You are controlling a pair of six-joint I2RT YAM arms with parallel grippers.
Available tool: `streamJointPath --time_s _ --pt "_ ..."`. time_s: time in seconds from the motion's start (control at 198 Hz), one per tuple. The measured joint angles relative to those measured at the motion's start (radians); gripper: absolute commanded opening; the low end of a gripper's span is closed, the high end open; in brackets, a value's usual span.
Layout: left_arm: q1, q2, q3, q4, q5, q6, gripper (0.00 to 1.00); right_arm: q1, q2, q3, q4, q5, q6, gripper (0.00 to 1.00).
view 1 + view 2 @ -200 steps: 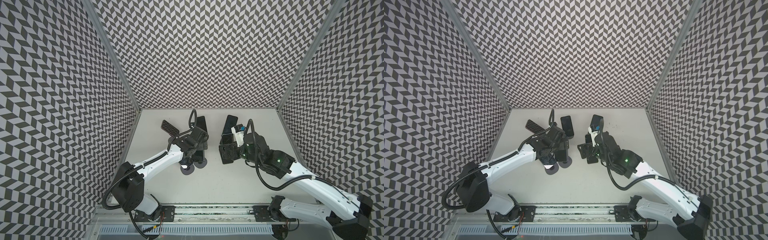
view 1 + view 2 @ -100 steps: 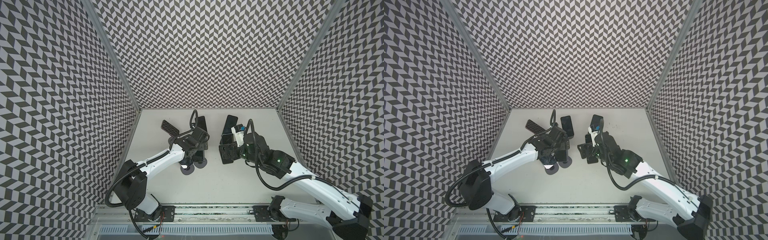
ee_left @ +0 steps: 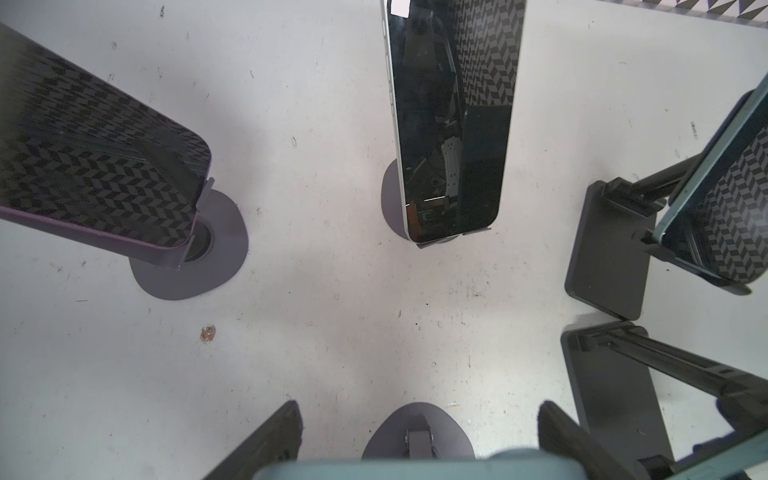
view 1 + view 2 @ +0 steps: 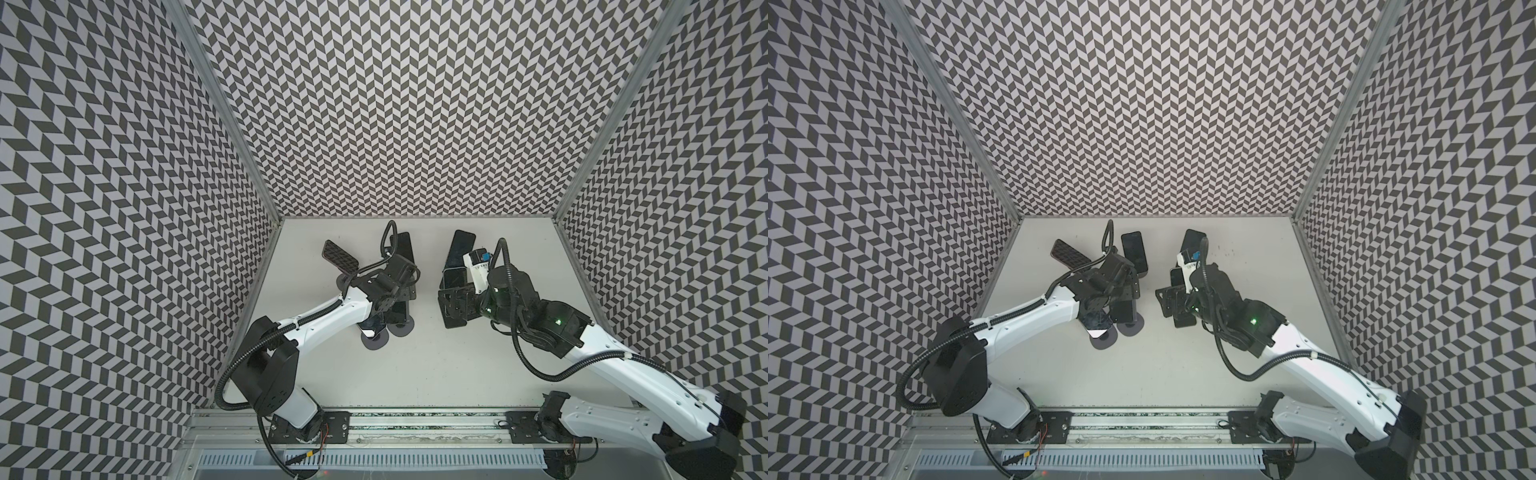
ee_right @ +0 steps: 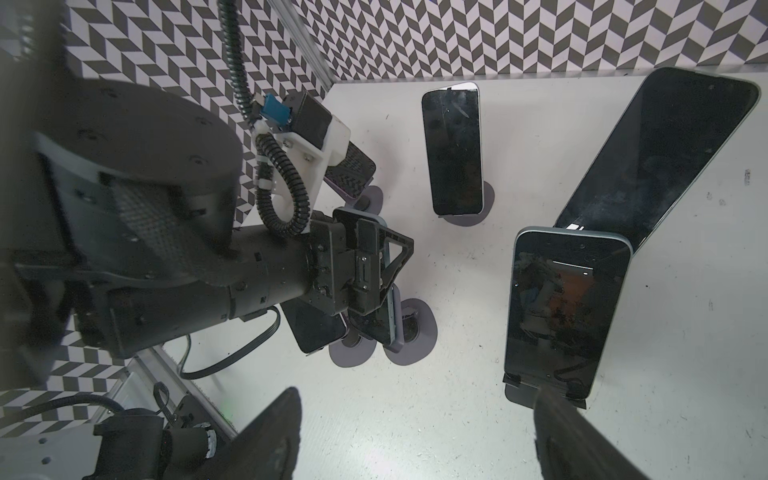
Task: Remove the phone from the phone stand
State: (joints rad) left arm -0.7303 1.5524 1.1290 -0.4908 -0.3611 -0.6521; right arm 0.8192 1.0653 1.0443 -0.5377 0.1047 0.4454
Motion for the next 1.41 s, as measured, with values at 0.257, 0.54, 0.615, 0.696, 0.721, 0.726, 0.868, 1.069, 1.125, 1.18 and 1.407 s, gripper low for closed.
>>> streamJointPath --time_s 0.257,0.54,0.615,0.696,0.721,0.726,0.868,1.069,1.125,1.18,1.407 --pt "0.003 0.000 -0.013 0.003 -0.001 -0.022 0.80 0.000 -0.006 -0.010 0.000 0.000 0.000 0.85" --pt "0.006 0.000 -0.020 0.004 -0.003 -0.024 0.74 0.000 -0.006 -0.013 0.000 0.000 0.000 0.86" --pt "0.008 0.000 -0.020 0.004 -0.003 -0.027 0.73 0.000 -0.006 -0.013 0.000 0.000 0.000 0.86" --pt "0.010 0.000 -0.020 0.004 -0.004 -0.028 0.72 0.000 -0.007 -0.013 0.000 0.000 0.000 0.86" --pt "0.011 0.000 -0.020 0.004 -0.003 -0.028 0.71 0.000 -0.007 -0.013 0.000 0.001 0.000 0.86" --pt "0.011 0.000 -0.020 0.004 -0.003 -0.028 0.71 0.000 -0.007 -0.013 0.000 0.000 0.000 0.86" --pt "0.011 -0.002 -0.020 0.003 -0.003 -0.034 0.69 0.000 -0.011 -0.013 0.000 0.000 0.000 0.86" --pt "0.011 -0.004 -0.020 0.003 -0.004 -0.040 0.67 0.000 -0.014 -0.013 0.000 0.001 -0.001 0.86" --pt "0.011 -0.005 -0.020 0.003 -0.005 -0.040 0.67 0.000 -0.014 -0.013 0.000 0.001 -0.001 0.86" --pt "0.011 -0.006 -0.020 0.003 -0.006 -0.039 0.66 0.000 -0.014 -0.013 0.000 0.003 -0.001 0.86" --pt "0.011 -0.010 -0.020 -0.006 -0.012 -0.037 0.65 0.000 -0.014 -0.013 0.001 0.007 -0.011 0.87"
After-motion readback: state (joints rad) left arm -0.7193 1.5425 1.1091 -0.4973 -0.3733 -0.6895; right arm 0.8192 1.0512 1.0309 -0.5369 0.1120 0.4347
